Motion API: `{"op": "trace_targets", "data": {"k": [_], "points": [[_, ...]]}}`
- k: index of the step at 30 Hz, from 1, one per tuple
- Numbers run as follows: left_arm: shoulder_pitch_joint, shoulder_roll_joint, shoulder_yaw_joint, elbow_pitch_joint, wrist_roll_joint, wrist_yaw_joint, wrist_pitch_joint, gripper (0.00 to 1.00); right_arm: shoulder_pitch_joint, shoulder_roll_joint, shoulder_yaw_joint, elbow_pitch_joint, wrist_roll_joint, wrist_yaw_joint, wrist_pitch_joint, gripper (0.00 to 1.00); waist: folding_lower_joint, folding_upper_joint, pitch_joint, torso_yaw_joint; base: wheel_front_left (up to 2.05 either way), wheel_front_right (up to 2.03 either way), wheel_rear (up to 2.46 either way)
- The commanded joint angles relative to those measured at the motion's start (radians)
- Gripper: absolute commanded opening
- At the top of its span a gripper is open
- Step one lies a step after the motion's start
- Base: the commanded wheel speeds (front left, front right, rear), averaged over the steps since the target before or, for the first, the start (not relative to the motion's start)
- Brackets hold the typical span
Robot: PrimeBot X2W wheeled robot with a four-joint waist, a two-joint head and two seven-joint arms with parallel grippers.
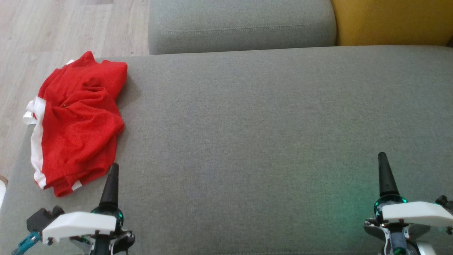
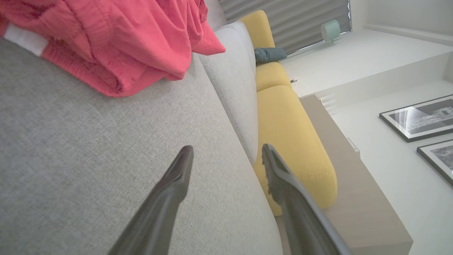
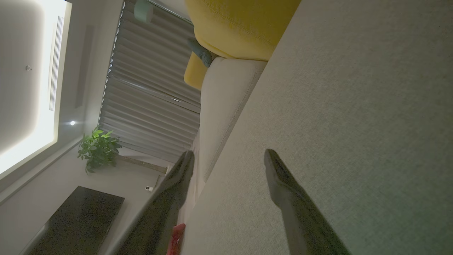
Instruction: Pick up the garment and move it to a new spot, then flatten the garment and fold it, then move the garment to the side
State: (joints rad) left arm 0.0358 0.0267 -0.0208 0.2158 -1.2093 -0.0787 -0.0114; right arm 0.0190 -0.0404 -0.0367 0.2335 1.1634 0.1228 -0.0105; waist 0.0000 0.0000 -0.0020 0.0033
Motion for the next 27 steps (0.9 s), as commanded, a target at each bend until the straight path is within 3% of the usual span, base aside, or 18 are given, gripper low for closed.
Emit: {"op": "trace_targets", "data": {"k": [1,27], "points": [[-0.041,0.012,0.007,-0.044,0.028,0.004,-0.013,1.00,-0.045,-0.004,0.014,-0.045,-0.030,0.003,-0.012,1.00,0.0000,0.0000,0.000,0.000,0.00,0.00,0.00],[-0.025,0.016,-0.075,-0.063,0.476,0.018,-0.089,1.00,-0.044,-0.006,0.129,-0.065,-0.435,0.004,-0.088,1.00,0.0000,0.0000,-0.012,0.003,0.00,0.00,0.00]]}}
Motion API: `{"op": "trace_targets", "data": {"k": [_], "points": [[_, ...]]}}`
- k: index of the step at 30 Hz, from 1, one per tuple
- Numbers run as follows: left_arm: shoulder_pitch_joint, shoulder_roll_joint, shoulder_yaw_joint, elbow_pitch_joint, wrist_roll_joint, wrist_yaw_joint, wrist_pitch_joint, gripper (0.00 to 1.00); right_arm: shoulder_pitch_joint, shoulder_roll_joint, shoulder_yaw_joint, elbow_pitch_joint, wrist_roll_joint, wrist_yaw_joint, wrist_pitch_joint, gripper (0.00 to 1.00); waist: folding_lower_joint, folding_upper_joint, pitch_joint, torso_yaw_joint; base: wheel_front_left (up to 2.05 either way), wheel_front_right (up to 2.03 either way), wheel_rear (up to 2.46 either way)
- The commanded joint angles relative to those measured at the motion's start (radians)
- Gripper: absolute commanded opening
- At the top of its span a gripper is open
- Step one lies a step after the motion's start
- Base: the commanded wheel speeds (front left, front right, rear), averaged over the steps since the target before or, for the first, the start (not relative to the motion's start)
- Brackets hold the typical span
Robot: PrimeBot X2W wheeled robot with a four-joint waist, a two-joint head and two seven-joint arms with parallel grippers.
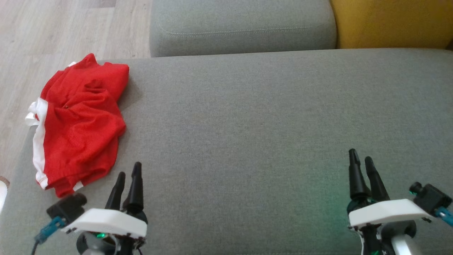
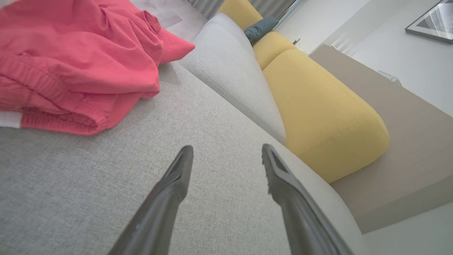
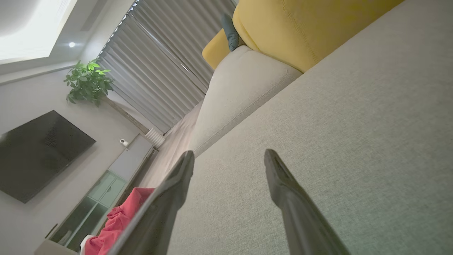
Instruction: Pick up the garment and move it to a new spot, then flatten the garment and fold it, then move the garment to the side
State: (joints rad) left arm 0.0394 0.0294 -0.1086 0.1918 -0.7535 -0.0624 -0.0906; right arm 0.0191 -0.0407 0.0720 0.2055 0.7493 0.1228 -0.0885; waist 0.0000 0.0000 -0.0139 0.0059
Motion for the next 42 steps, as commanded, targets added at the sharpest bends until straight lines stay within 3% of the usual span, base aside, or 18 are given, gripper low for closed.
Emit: {"op": "trace_targets", "data": {"k": [1,42], "points": [[-0.027,0.015,0.010,-0.038,0.037,0.003,-0.012,1.00,-0.044,-0.006,0.023,-0.037,-0.036,0.004,-0.013,1.00,0.0000,0.0000,-0.001,0.000,0.00,0.00,0.00],[0.001,0.024,-0.022,-0.059,0.513,0.061,-0.132,1.00,-0.048,-0.009,0.081,-0.064,-0.586,0.007,-0.134,1.00,0.0000,0.0000,-0.011,0.002,0.00,0.00,0.00]]}}
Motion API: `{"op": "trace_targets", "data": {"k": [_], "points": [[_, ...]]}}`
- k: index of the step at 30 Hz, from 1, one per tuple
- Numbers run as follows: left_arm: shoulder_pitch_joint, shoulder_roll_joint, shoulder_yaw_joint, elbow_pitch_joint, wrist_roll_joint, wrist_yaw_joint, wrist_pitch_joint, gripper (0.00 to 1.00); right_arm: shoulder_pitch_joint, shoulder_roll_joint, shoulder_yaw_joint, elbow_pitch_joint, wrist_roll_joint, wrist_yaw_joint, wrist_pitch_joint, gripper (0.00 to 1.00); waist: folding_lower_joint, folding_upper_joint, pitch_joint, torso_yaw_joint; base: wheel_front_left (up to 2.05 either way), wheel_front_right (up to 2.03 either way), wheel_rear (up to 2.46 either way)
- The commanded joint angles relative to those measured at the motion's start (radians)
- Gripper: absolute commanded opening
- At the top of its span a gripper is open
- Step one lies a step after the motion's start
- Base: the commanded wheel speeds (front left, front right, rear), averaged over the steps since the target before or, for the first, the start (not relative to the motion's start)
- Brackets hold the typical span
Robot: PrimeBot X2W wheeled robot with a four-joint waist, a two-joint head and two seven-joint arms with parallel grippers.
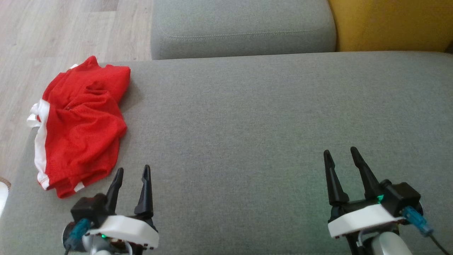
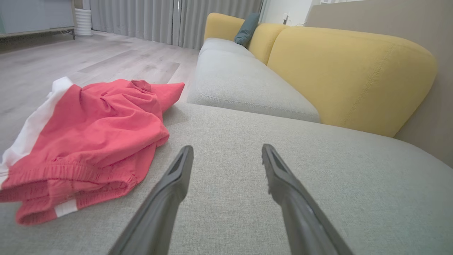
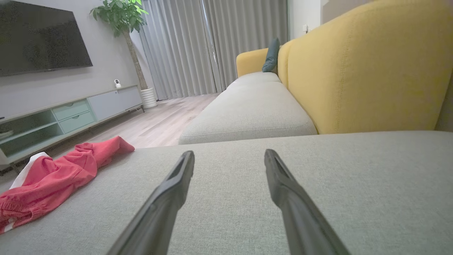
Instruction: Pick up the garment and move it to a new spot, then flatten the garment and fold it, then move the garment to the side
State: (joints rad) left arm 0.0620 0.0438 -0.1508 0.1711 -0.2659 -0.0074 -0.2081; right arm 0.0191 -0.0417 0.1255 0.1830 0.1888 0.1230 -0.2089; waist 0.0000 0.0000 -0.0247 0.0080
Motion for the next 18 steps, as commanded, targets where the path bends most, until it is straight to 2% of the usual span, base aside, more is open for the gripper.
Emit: {"op": "trace_targets", "data": {"k": [1,12,18], "points": [[-0.021,0.010,0.020,-0.038,0.036,0.007,-0.018,1.00,-0.049,-0.008,0.027,-0.043,-0.038,0.007,-0.017,1.00,0.0000,0.0000,0.000,0.000,0.00,0.00,0.00],[-0.016,0.009,0.012,-0.046,0.158,0.020,-0.053,1.00,-0.051,-0.008,0.025,-0.049,-0.161,0.008,-0.052,1.00,0.0000,0.0000,0.002,0.002,0.00,0.00,0.00],[-0.018,0.008,0.014,-0.043,0.153,0.018,-0.054,1.00,-0.054,-0.008,0.016,-0.040,-0.153,0.008,-0.053,1.00,0.0000,0.0000,0.004,0.002,0.00,0.00,0.00]]}}
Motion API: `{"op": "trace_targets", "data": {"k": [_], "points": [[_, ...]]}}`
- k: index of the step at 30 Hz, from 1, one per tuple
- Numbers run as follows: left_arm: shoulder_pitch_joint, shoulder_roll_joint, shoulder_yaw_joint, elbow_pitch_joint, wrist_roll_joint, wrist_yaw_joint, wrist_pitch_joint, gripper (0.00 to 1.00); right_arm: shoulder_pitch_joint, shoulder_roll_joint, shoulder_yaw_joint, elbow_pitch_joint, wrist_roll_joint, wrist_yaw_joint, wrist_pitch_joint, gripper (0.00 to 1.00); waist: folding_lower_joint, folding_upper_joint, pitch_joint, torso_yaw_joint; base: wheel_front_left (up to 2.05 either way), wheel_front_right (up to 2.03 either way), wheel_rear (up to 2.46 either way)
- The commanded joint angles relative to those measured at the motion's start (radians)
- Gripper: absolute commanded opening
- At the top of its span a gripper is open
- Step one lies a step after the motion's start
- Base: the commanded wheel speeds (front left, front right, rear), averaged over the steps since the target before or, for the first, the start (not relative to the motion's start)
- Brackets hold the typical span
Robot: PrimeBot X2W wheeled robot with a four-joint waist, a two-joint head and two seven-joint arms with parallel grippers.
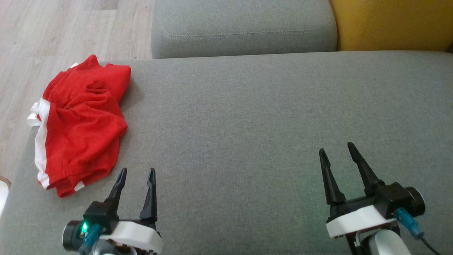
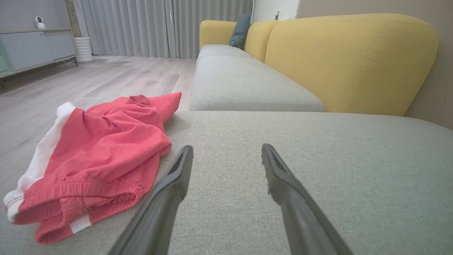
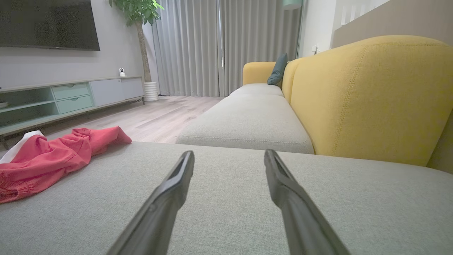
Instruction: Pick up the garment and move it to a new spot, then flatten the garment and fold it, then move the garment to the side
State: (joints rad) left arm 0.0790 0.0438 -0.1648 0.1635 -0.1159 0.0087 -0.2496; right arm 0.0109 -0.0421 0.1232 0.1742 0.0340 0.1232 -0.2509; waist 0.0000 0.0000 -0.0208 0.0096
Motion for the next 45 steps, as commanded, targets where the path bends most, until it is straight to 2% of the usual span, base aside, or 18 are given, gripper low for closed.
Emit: {"op": "trace_targets", "data": {"k": [1,24,28,33,45], "points": [[-0.036,0.008,0.028,-0.035,0.001,0.002,-0.012,1.00,-0.046,-0.008,0.018,-0.030,0.003,0.008,-0.011,1.00,0.0000,0.0000,0.001,0.000,0.00,0.00,0.00],[-0.042,0.007,0.027,-0.022,-0.026,0.010,-0.012,1.00,-0.054,-0.008,0.006,-0.011,0.017,0.008,-0.011,1.00,0.0000,0.0000,0.005,0.004,0.00,0.00,0.00],[-0.047,0.007,0.021,-0.020,-0.030,0.010,-0.012,1.00,-0.051,-0.008,-0.001,-0.014,0.015,0.008,-0.011,1.00,0.0000,0.0000,0.005,0.024,0.00,0.00,0.00],[-0.053,0.007,0.012,-0.020,-0.032,0.011,-0.012,1.00,-0.042,-0.008,-0.006,-0.023,0.016,0.008,-0.011,1.00,0.0000,0.0000,0.000,0.103,0.00,0.00,0.00],[-0.050,0.007,0.022,-0.016,-0.016,0.003,-0.012,1.00,-0.028,-0.008,0.003,-0.033,0.034,0.008,-0.011,1.00,0.0000,0.0000,-0.015,0.428,0.00,0.00,0.00]]}}
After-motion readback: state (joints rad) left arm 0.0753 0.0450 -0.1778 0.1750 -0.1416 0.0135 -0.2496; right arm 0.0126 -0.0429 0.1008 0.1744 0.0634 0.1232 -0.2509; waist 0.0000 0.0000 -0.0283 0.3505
